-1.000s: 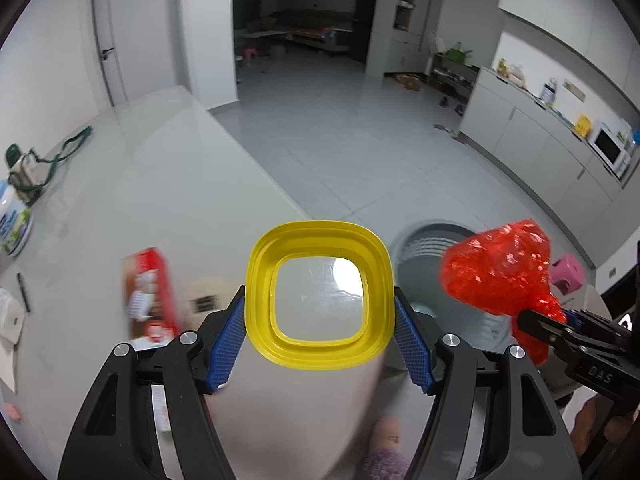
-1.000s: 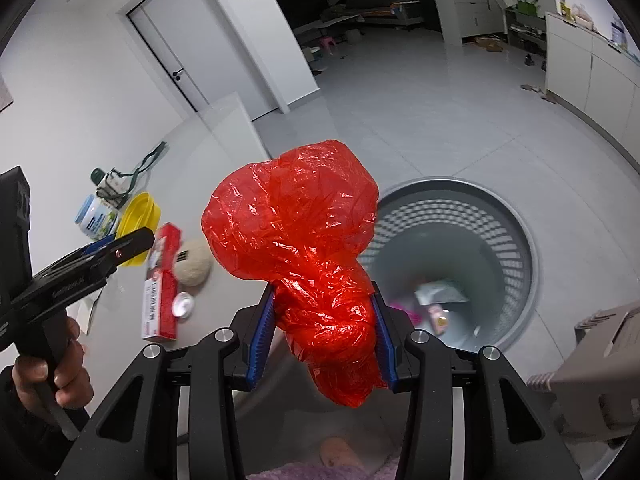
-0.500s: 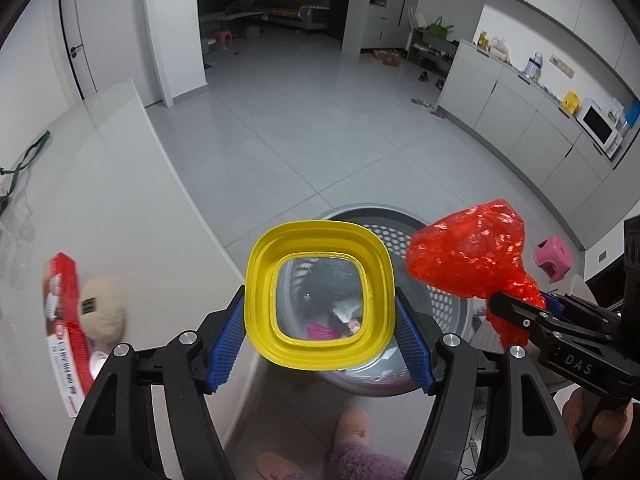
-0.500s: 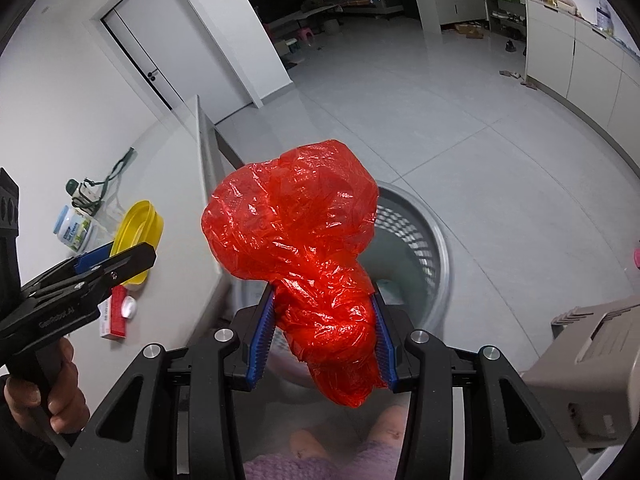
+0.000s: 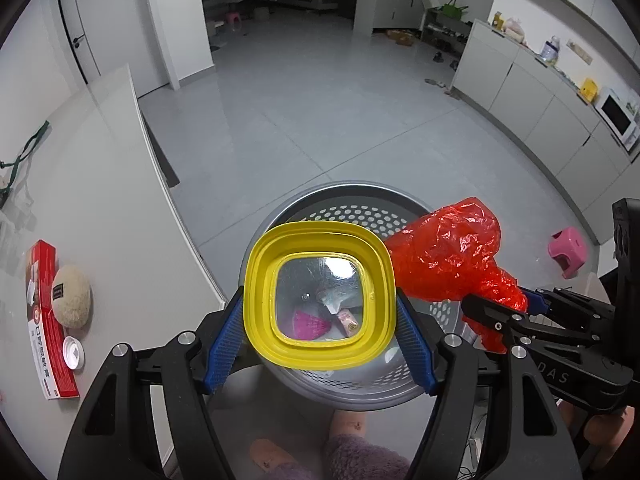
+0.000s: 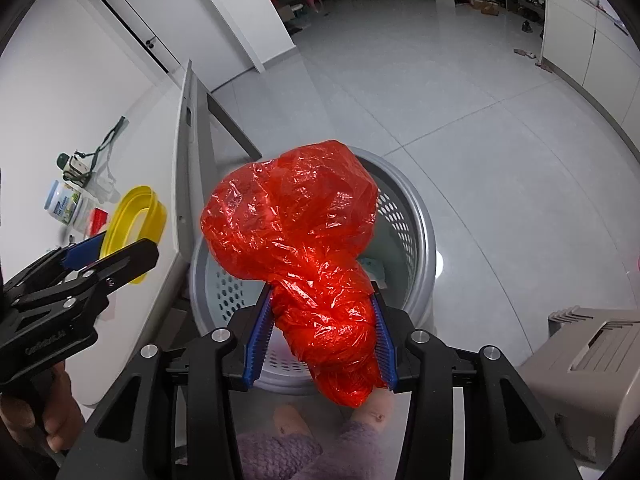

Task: Collect trash
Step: 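Carry the bag and yellow lid over the wastebasket and open both tools, then move both tools back over the table toward the toothpaste box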

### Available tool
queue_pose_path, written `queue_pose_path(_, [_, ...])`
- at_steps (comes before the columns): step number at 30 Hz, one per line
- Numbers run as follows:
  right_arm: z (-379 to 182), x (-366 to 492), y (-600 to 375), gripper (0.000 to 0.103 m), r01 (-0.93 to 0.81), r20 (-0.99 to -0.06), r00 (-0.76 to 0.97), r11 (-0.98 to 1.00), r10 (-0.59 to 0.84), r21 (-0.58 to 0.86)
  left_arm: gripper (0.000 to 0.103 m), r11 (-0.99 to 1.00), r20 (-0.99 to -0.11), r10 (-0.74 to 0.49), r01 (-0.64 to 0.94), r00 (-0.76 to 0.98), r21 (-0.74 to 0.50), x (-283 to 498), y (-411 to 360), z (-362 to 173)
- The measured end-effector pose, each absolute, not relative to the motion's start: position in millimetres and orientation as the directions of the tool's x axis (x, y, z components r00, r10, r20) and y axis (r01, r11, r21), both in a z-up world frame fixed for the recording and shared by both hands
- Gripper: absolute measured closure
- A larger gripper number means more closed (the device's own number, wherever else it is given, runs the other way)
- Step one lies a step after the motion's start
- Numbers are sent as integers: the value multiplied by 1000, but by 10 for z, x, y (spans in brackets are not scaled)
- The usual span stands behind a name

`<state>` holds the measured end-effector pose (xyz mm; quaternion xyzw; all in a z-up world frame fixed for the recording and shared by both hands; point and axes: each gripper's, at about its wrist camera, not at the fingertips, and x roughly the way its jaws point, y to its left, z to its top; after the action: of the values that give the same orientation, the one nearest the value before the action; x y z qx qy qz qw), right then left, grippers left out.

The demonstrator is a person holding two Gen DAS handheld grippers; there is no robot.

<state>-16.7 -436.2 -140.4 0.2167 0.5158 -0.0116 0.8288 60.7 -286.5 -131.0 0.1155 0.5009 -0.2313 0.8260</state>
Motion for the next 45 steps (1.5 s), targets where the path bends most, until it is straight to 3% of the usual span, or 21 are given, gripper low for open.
queue_pose_path(10, [-1458, -104, -4375, 58, 195, -856, 465, 917, 225, 347, 33, 888, -883, -230, 458, 408, -20, 601, -2929, -1310])
queue_pose_path(17, [-1442, -98, -4418, 41, 197, -849, 477, 913, 230, 358, 30, 899, -888, -212, 438, 409, -13, 603, -2954, -1283])
queue_pose_path(45, [-1319, -140, -4359, 41, 184, -838, 500, 919, 219, 350, 27, 910, -865, -206, 415, 457, 3, 506, -2851, -1072])
